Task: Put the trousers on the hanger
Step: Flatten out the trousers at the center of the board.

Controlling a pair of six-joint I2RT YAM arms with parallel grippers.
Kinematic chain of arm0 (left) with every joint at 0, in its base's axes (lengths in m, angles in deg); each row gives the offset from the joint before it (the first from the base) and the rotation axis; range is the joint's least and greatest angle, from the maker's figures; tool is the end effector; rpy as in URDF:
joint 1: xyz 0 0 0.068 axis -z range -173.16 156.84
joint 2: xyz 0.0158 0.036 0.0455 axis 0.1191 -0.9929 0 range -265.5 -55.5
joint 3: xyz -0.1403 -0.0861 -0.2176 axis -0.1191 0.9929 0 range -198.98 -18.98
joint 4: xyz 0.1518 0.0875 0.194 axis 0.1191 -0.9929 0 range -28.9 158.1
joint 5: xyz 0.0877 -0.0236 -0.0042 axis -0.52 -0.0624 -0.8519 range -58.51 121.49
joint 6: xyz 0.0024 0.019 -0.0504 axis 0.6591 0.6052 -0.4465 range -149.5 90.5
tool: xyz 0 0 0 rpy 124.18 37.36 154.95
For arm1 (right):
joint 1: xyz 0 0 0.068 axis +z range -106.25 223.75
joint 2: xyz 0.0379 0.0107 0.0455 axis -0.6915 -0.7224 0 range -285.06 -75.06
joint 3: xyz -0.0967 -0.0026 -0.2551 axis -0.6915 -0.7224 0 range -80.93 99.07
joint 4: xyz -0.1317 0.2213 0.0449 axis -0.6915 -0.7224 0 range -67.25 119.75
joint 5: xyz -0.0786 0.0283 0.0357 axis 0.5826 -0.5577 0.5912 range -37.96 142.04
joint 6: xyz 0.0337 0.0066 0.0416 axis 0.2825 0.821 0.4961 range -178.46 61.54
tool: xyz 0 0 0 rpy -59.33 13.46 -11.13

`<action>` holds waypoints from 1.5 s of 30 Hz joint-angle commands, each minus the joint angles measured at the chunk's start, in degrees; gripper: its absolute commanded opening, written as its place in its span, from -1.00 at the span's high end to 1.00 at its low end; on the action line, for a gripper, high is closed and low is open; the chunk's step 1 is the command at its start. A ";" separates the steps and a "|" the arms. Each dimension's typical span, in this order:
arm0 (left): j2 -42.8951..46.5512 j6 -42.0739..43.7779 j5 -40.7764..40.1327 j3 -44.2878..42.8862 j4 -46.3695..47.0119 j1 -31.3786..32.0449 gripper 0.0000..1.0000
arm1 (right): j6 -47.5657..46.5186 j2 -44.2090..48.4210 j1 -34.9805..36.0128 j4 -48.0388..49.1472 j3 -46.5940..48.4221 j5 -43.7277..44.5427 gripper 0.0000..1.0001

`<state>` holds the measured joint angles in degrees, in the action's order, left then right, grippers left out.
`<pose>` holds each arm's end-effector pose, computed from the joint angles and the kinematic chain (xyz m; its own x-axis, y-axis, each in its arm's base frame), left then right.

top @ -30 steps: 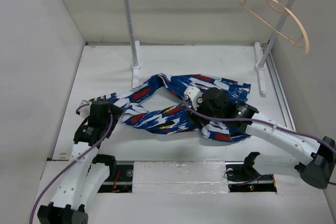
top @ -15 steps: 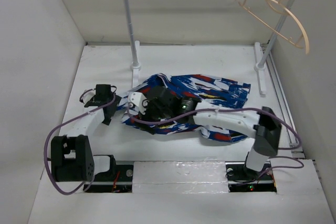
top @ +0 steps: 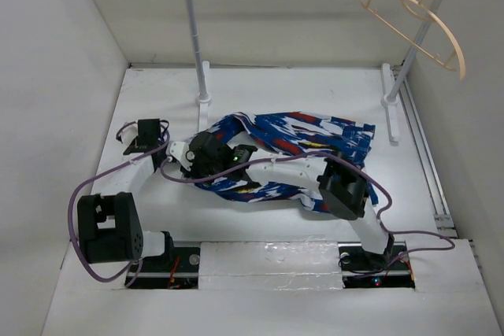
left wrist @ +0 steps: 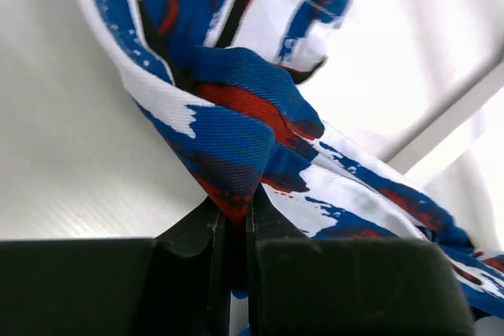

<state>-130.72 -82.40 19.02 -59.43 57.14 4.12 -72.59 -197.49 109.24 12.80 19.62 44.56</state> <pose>0.2633 0.0202 0.2006 -0.2743 -0.7927 -0.5444 -0.6892 0.5569 -0.4636 0.2015 0.4535 0.2322 -0.0218 -0.6311 -0.7754 -0.9792 0.1701 -0.1110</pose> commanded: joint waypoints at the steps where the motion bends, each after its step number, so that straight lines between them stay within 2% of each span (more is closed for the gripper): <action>1: 0.07 3.77 -1.07 -4.72 0.59 -0.18 1.00 | -0.89 7.27 1.21 0.09 3.08 -4.80 1.00; 6: 2.71 6.84 -1.94 -11.92 -1.25 -0.18 1.00 | -6.08 27.89 3.76 -8.36 -8.23 -22.99 1.00; 8: 3.94 8.51 -2.82 -15.95 -2.65 -0.18 1.00 | -4.52 33.64 3.76 -4.44 -14.21 -28.52 1.00; 10: 4.99 9.74 -4.75 -19.56 -4.06 -0.18 1.00 | -2.67 38.82 3.24 -1.00 -22.48 -28.81 1.00; 12: 5.26 11.76 -7.29 -25.01 -5.65 -0.18 1.00 | 0.41 38.15 1.22 3.32 -26.71 -29.25 1.00; 14: 5.00 13.00 -8.97 -29.14 -6.35 -0.18 1.00 | 1.12 30.88 0.08 2.29 -27.78 -30.83 1.00; 15: 4.91 13.70 -9.06 -29.77 -5.22 -0.18 1.00 | 0.69 27.98 0.07 1.14 -26.82 -30.31 0.89; 17: 4.21 15.37 -8.27 -31.61 -3.98 -0.18 1.00 | 0.77 21.75 -0.46 -1.49 -24.10 -27.16 0.53; 18: 3.60 15.38 -8.10 -32.06 -4.50 -0.18 1.00 | 1.03 21.01 -0.46 -2.20 -23.39 -26.45 0.19; 21: 1.66 14.67 -7.75 -29.97 -6.88 -0.18 1.00 | 1.83 24.33 -2.20 -2.65 -23.73 -23.11 -0.34; 23: 2.35 14.06 -7.74 -24.20 -5.49 -0.18 1.00 | 1.39 27.49 -4.48 -4.13 -25.13 -21.26 -0.44; 27: 4.38 13.00 -6.69 -16.95 -1.70 -0.18 1.00 | 1.38 36.27 -15.90 -6.51 -29.79 -17.66 -0.44; 28: 4.21 12.74 -6.69 -16.51 -1.70 -0.18 1.00 | 1.91 37.26 -21.67 -6.78 -30.84 -16.00 -0.42; 29: 4.03 12.65 -6.60 -16.33 -2.13 -0.18 1.00 | 2.78 38.05 -24.51 -7.65 -31.64 -12.24 -0.38; 30: 3.77 12.39 -6.08 -16.24 -2.13 -0.18 1.00 | 5.49 40.75 -32.54 -7.22 -34.69 -6.63 -0.36; 31: 3.77 12.39 -6.08 -15.98 -2.13 -0.18 1.00 | 5.52 40.78 -32.62 -7.22 -34.72 -3.88 -0.36; 32: 4.37 12.21 -5.47 -15.72 -1.96 -0.18 1.00 | 6.47 41.65 -35.58 -6.78 -37.33 -2.46 -0.37; 35: 5.87 11.86 -3.36 -13.70 -0.29 -0.18 1.00 | 9.99 44.64 -46.04 -3.62 -41.48 3.52 -0.48; 37: 6.31 11.86 -2.48 -12.65 0.50 -0.18 1.00 | 10.96 44.21 -50.71 -3.09 -43.60 2.14 -0.57; 38: 5.97 11.77 -1.51 -12.12 0.24 -0.18 1.00 | 11.75 42.38 -54.03 -3.18 -44.21 5.26 -0.65; 45: 6.40 12.21 2.01 -10.01 0.94 -0.18 1.00 | 17.64 37.62 -59.60 1.21 -47.02 5.37 -0.67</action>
<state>-126.20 -70.29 18.91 -70.42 55.74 4.12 -59.24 -158.96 51.04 9.52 -26.61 48.19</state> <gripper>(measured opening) 0.026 0.836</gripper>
